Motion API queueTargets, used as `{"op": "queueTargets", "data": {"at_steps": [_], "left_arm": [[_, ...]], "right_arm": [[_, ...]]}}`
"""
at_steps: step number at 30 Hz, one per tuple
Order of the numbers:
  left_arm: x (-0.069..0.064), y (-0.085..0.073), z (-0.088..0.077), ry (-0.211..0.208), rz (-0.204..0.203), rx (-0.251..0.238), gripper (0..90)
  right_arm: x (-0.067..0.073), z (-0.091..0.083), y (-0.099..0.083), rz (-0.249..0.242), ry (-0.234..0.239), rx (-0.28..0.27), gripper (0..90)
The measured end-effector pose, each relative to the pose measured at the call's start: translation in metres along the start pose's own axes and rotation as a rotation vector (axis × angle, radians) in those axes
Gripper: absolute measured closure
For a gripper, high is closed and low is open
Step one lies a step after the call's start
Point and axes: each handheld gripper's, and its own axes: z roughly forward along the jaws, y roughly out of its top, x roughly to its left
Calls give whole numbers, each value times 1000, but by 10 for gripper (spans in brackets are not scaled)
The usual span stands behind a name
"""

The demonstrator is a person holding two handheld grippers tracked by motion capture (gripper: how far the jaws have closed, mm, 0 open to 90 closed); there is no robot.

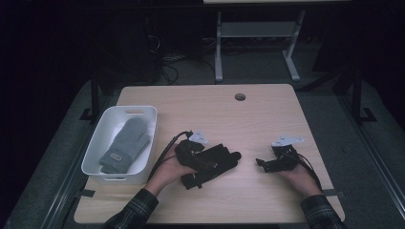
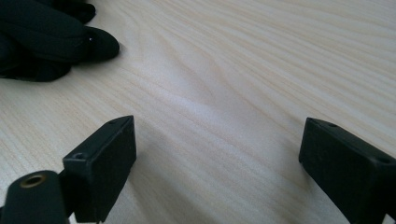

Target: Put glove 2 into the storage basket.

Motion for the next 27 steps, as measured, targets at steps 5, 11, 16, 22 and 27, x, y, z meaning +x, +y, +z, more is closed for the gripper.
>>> {"op": "queueTargets", "data": {"at_steps": [5,11,16,22,27], "left_arm": [[4,-2,6,7,4,22,181],[4,-5,17,1,11,64,181],[3,-9,24,-5,12,73,165],[5,-12,28,-7,-3,64,132],[5,-13,26,-10,17,67,144]], "right_arm": [[0,0,0,-3,1,-2,109],[1,0,0,-5,5,-1,109],[2,0,0,-7,9,0,109],[2,0,0,-5,9,1,110],[2,0,0,-7,11,1,109]]}}
